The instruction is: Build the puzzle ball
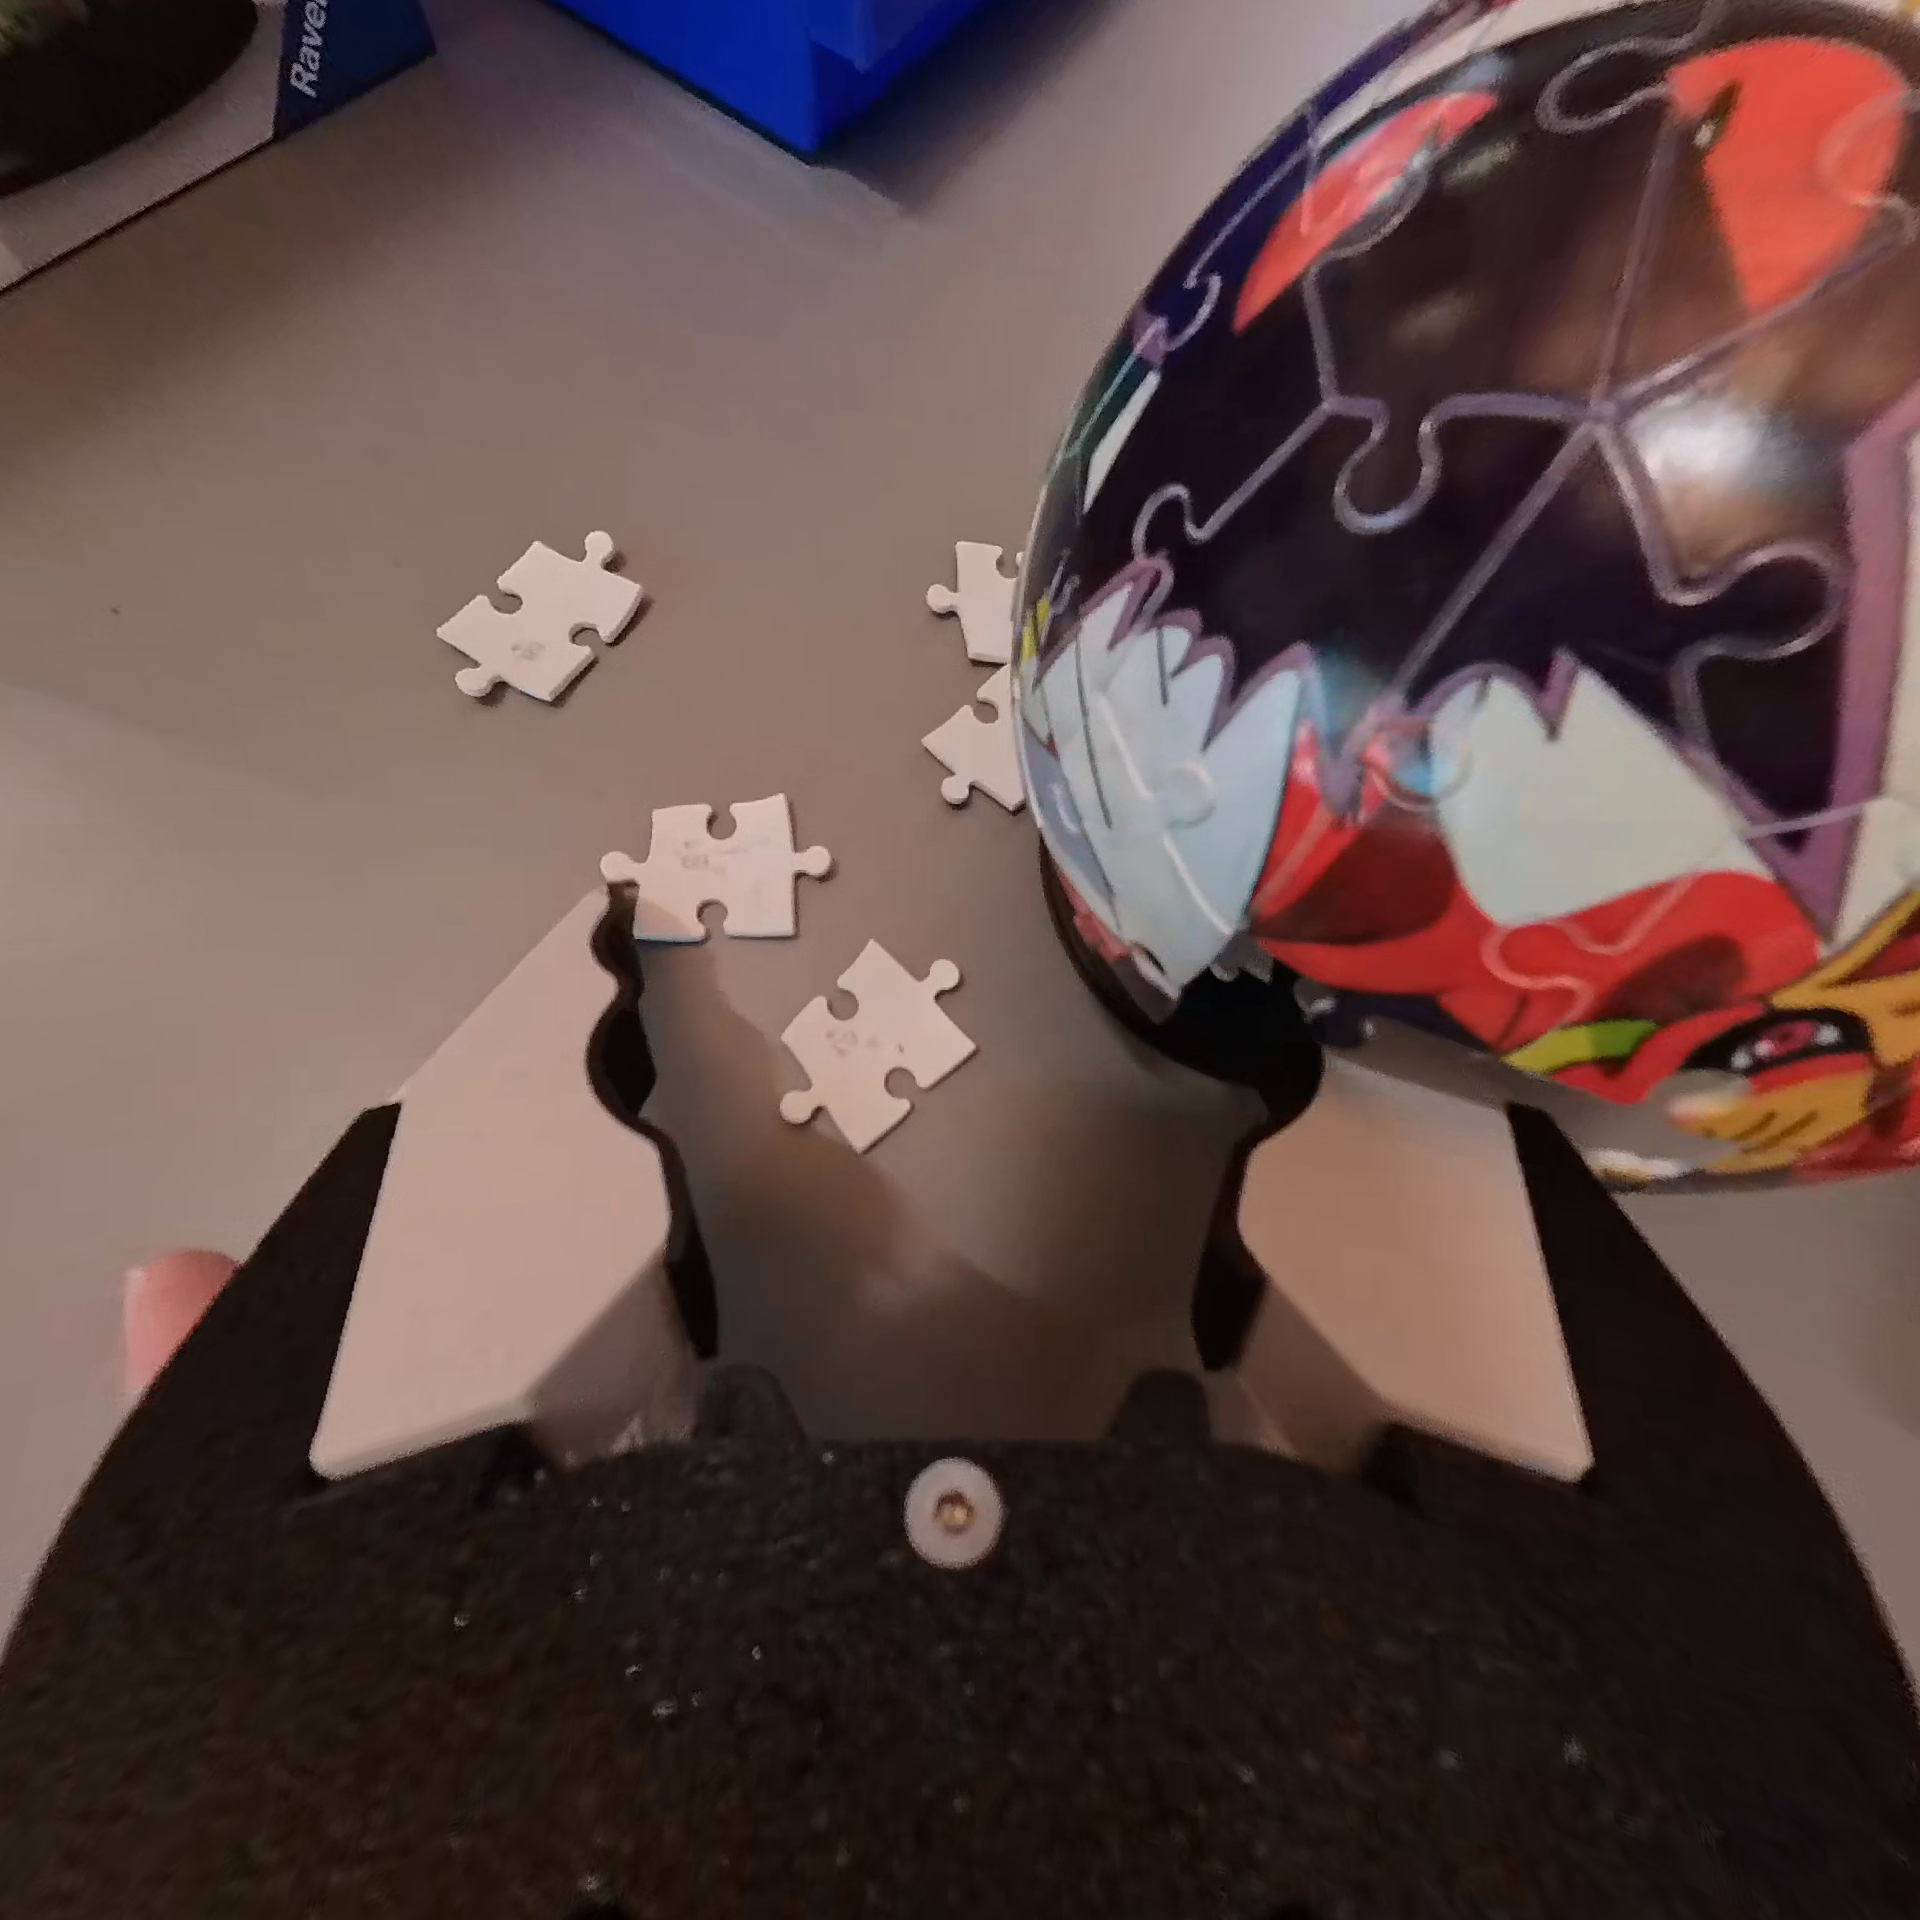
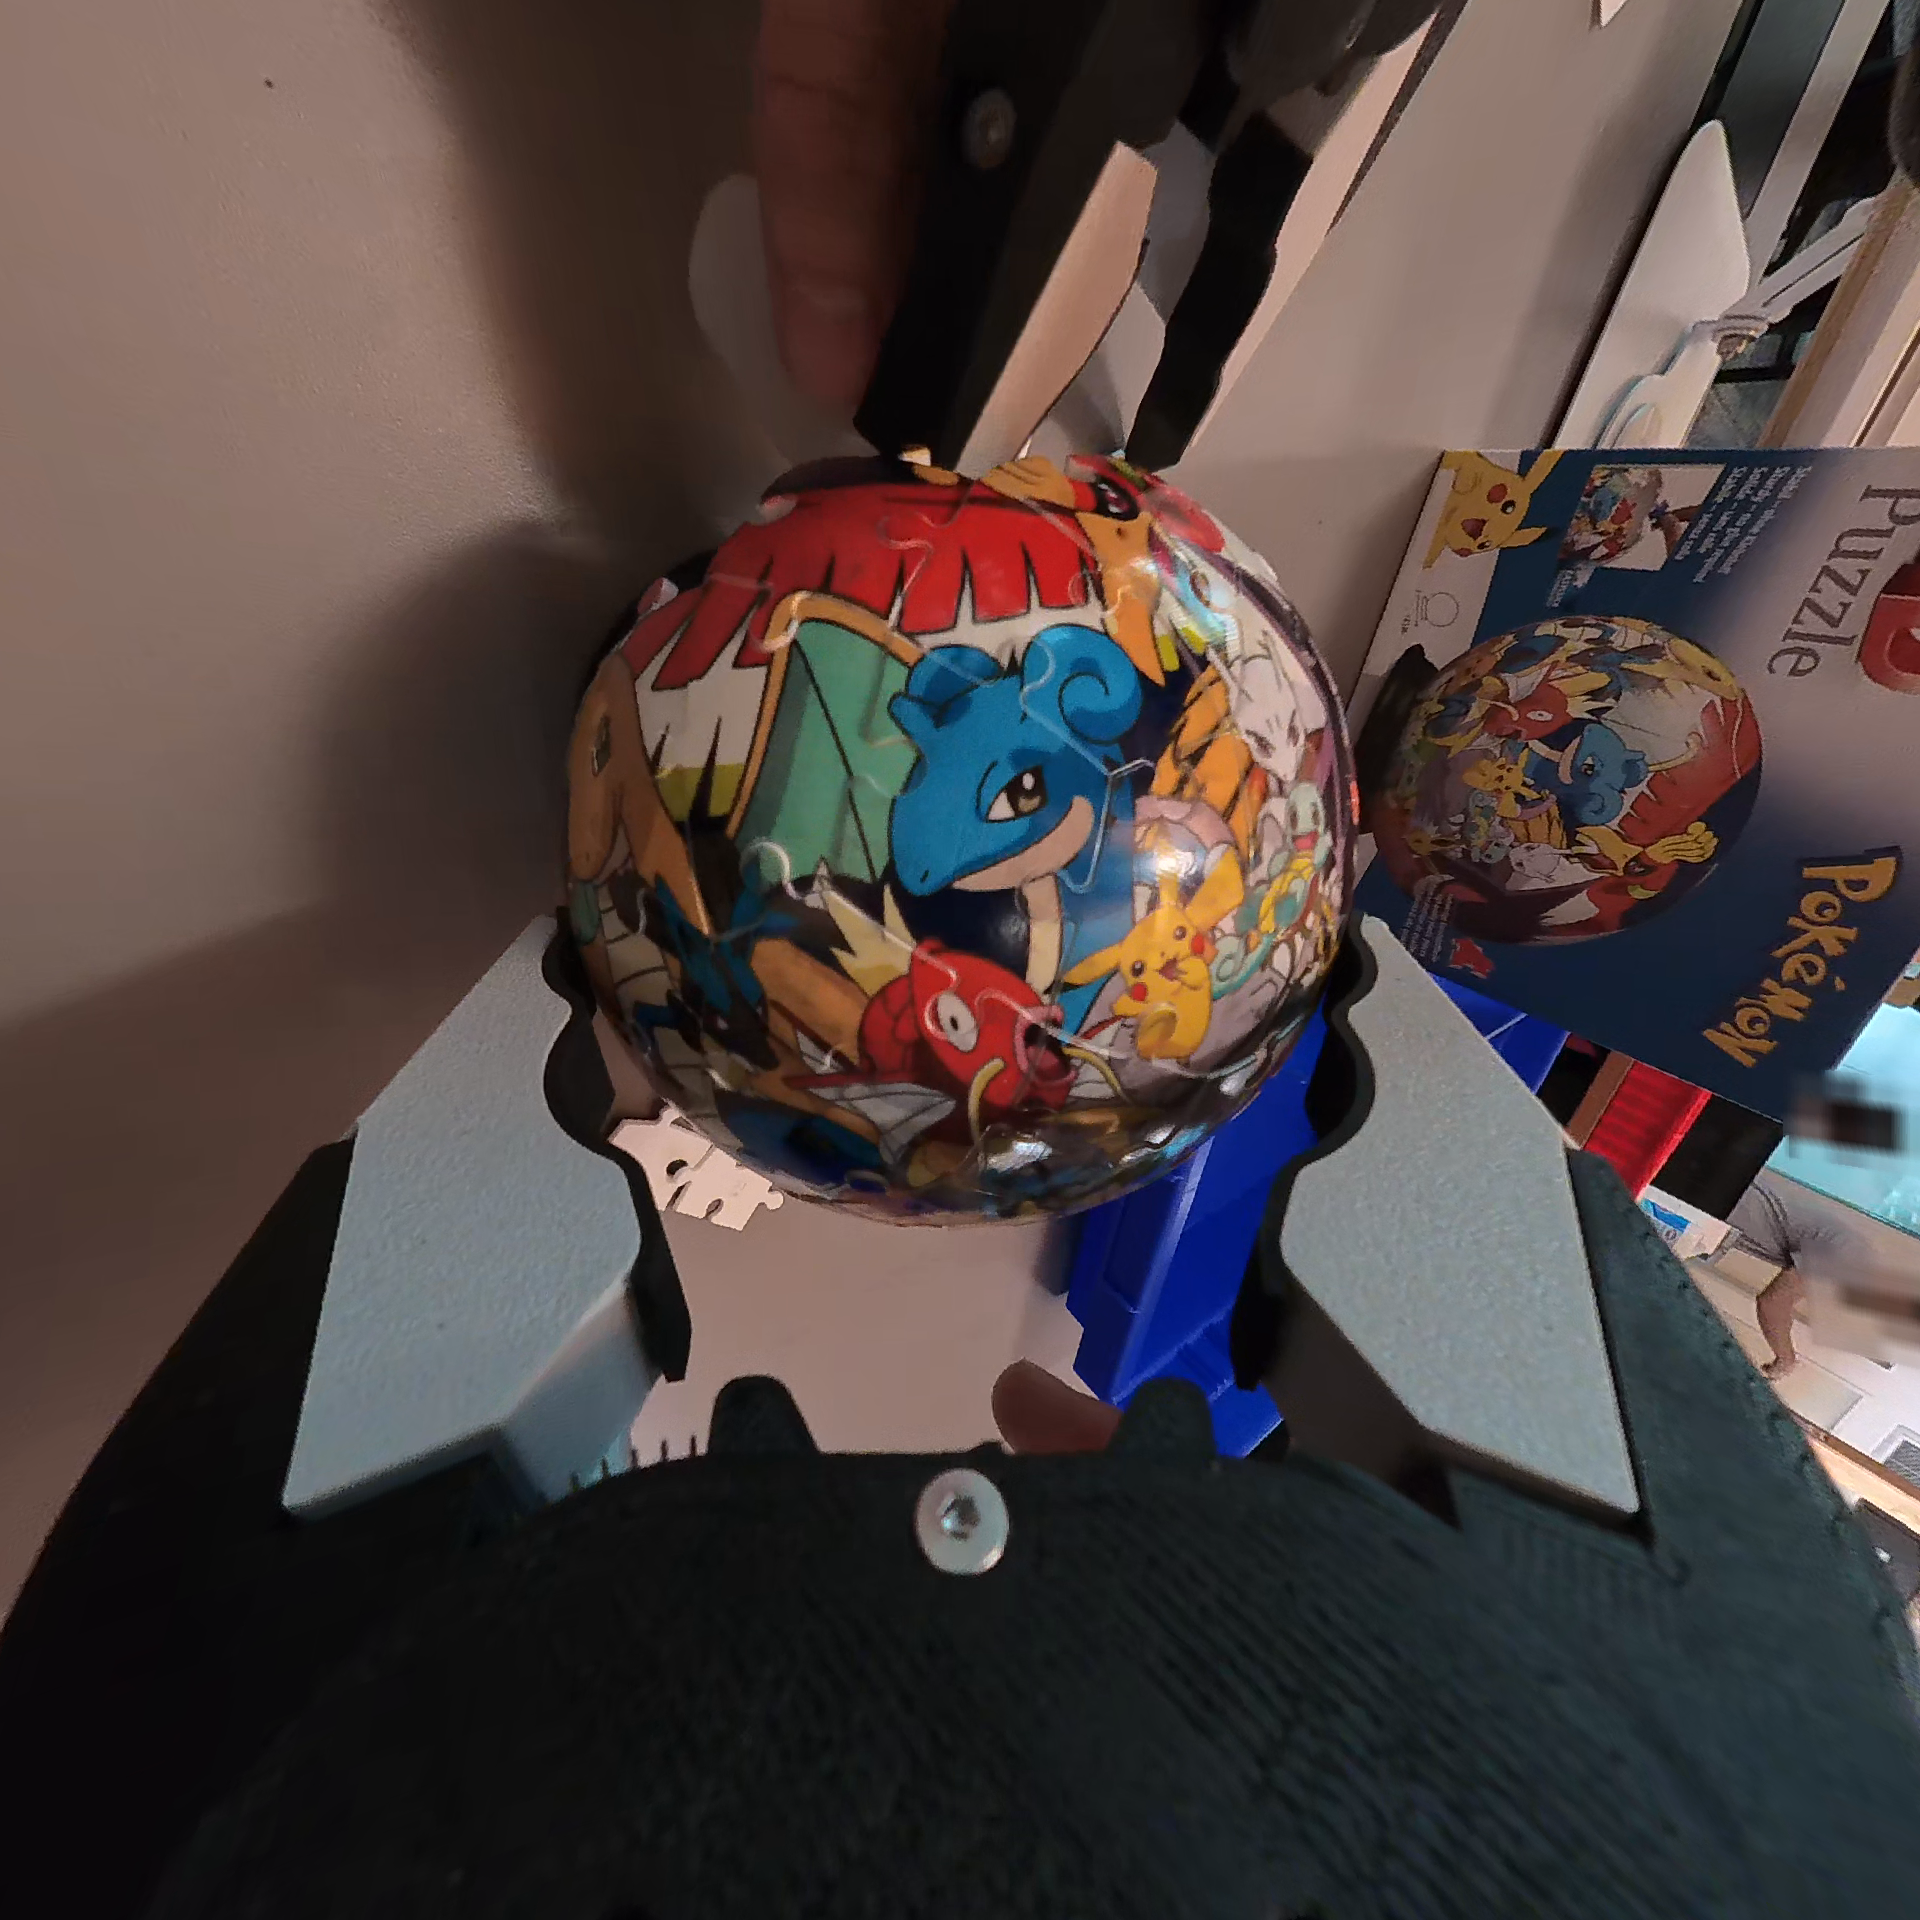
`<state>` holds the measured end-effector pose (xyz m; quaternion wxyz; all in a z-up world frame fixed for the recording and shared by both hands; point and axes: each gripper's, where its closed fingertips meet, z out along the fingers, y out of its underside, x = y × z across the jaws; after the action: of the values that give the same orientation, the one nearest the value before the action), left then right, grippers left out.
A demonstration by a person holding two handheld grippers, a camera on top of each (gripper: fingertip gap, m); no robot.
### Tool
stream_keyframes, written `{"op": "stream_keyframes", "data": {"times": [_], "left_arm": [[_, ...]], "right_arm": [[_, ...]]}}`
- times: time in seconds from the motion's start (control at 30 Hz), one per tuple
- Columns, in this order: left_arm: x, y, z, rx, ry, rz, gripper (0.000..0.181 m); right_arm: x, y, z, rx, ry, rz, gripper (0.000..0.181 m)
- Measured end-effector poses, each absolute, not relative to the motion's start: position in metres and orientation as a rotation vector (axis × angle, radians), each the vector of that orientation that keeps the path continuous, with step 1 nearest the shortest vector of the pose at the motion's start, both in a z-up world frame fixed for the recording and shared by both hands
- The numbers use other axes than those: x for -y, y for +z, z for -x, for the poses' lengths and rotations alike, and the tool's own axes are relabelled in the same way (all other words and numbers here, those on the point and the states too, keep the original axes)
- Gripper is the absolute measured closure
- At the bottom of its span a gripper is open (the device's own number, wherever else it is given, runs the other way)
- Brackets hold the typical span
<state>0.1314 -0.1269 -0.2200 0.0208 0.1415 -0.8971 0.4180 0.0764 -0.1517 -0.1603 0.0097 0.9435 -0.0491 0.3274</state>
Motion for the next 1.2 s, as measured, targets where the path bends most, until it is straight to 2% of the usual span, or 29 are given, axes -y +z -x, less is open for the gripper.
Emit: {"op": "stream_keyframes", "data": {"times": [1.2], "left_arm": [[0.1255,-0.2198,-0.1395,2.905,1.331,-0.274,0.063]], "right_arm": [[0.1509,-0.1611,-0.0783,0.175,1.042,-2.942,0.043]]}}
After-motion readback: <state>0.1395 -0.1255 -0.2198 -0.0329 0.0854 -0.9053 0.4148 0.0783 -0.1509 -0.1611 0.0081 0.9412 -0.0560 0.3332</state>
